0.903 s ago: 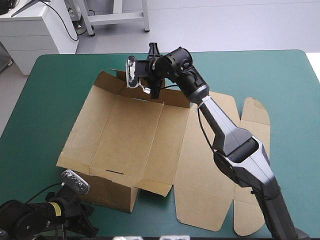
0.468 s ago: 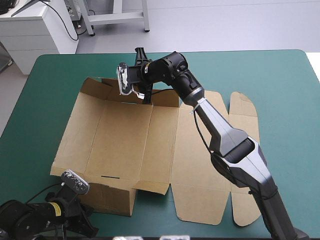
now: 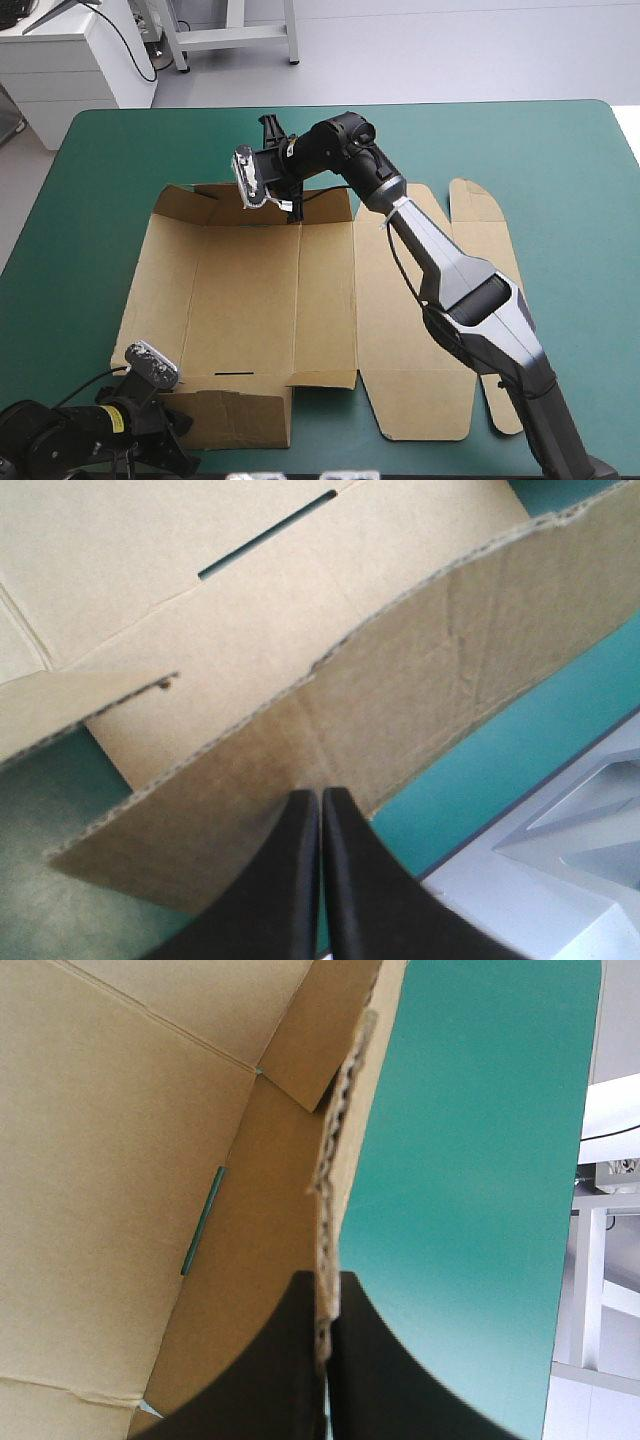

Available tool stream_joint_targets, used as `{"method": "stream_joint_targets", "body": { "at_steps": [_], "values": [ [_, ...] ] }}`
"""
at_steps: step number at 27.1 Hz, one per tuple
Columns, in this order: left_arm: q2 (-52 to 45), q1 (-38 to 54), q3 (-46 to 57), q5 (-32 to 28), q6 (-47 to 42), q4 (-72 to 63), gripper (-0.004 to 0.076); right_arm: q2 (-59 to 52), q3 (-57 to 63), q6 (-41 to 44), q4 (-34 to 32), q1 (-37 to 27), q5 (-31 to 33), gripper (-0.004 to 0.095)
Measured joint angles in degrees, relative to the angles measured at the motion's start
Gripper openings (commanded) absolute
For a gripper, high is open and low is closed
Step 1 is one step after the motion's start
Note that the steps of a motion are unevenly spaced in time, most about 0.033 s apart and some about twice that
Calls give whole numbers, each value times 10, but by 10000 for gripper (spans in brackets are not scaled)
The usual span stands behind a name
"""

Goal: Fold the box

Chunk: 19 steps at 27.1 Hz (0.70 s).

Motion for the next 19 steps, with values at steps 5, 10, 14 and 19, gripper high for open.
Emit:
{"method": "stream_joint_targets", "body": {
  "at_steps": [5, 10, 14, 19],
  "values": [
    [0, 0, 0, -1, 2, -2, -8, 0, 0, -3, 11, -4, 6, -21],
    [0, 0, 0, -1, 3, -2, -8, 0, 0, 6, 12, -4, 6, -21],
    [0, 0, 0, -1, 3, -2, -8, 0, 0, 40, 12, -5, 4, 8],
    [0, 0, 0, -1, 3, -2, -8, 0, 1, 155, -40, -3, -1, 384]
  ]
}}
